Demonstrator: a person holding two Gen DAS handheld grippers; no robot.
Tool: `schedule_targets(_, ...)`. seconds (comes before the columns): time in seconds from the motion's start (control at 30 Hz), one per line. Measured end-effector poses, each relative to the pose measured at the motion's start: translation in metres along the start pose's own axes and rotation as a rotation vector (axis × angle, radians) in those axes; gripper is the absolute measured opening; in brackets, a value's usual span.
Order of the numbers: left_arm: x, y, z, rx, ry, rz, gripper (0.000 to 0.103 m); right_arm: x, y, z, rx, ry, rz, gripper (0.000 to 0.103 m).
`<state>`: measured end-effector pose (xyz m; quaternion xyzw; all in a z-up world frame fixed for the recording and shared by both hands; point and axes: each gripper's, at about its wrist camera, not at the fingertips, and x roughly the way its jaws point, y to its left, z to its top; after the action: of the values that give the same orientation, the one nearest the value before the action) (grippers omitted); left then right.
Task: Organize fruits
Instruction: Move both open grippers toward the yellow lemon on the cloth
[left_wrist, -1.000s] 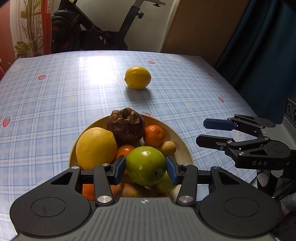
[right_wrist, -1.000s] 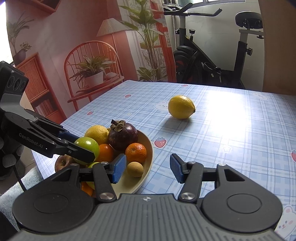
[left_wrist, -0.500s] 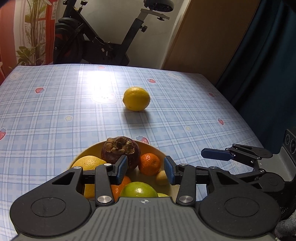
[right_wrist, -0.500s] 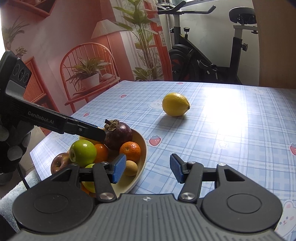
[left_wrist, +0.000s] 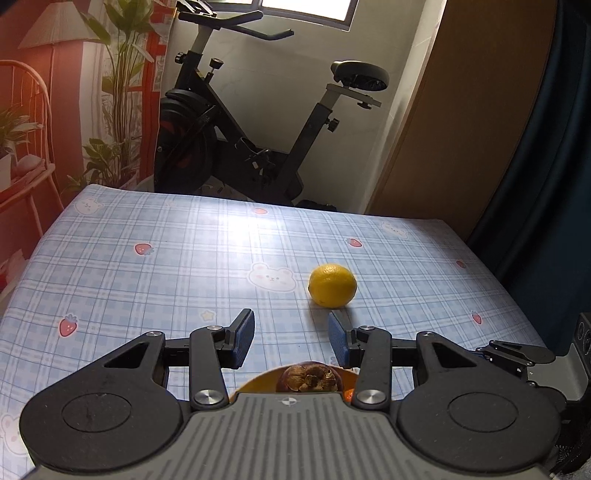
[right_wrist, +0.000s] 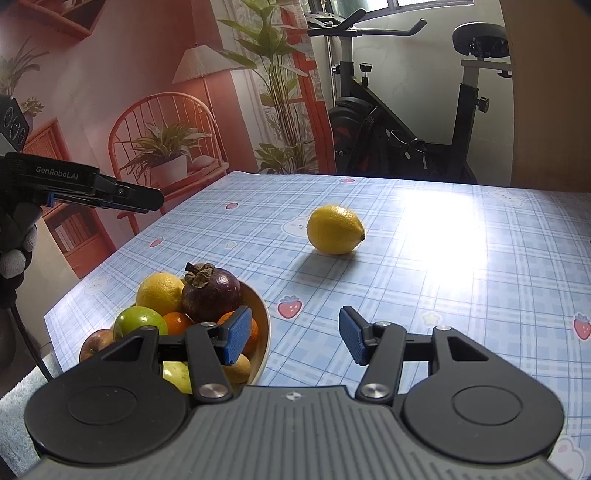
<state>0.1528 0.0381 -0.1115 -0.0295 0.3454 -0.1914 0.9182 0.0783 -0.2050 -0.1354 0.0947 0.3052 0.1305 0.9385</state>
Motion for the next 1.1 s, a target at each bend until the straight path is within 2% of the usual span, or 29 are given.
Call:
schedule_targets(0.2, 0.019, -0.002, 0.012, 0.000, -0.018, 0.029, 0.047, 0.022, -0.011, 0.013, -0.037, -0.011, -0.045, 0.056)
schedule_targets(0.4, 0.026, 0.006, 0.027, -0.030, -0.057, 0.081, 0.047, 0.038, -0.032, 0.023, 0.024, -0.031, -0.101, 0.056)
schedule_targets(0.47, 0.031, 0.008, 0.033, -0.039, -0.063, 0.089, 0.050, 0.042, -0.039, 0.026, 0.045, -0.038, -0.106, 0.056)
schedule_targets(0.77, 0.065, 0.003, 0.060, -0.067, -0.113, 0.142, 0.054, 0.077, -0.052, 0.041, 0.040, -0.035, -0.138, 0.056)
schedule_targets(0.87, 0.076, 0.001, 0.064, -0.069, -0.100, 0.128, 0.055, 0.086, -0.055, 0.042, 0.034, -0.021, -0.127, 0.056)
schedule_targets(1.1, 0.109, -0.004, 0.051, -0.059, 0.001, 0.045, 0.057, 0.104, -0.055, 0.039, 0.005, 0.007, -0.074, 0.060)
